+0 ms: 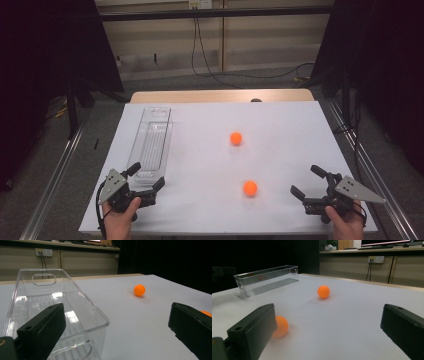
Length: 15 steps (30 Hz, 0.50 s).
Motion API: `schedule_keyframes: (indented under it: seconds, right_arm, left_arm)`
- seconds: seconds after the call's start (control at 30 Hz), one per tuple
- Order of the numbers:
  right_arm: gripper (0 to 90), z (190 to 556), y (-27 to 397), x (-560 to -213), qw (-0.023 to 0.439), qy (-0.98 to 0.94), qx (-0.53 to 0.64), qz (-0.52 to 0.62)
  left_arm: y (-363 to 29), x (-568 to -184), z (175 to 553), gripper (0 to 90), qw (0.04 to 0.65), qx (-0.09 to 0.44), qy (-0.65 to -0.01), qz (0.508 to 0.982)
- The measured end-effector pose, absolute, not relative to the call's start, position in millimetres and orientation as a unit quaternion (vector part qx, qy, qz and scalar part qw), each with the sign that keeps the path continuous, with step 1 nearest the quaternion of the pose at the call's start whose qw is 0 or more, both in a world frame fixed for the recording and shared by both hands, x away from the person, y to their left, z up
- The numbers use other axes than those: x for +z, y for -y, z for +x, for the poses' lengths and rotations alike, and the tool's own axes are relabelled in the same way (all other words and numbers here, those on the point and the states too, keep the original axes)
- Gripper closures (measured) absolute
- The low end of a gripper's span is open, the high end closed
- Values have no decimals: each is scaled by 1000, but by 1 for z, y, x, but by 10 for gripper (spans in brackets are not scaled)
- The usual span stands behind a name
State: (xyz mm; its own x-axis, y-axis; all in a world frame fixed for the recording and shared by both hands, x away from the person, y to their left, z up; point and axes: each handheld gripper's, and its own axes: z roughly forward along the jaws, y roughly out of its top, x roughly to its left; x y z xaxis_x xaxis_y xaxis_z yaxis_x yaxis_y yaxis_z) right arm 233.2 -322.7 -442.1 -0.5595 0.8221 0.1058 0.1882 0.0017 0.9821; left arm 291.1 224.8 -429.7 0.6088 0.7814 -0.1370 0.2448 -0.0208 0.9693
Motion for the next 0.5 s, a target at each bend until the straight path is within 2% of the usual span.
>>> schedule_keyframes:
  seconds: [0.5]
  right_arm:
    - [2, 234, 322, -443, 263, -661, 590, 382]
  left_arm:
    - [-216, -426, 292, 13, 592, 217, -373, 681]
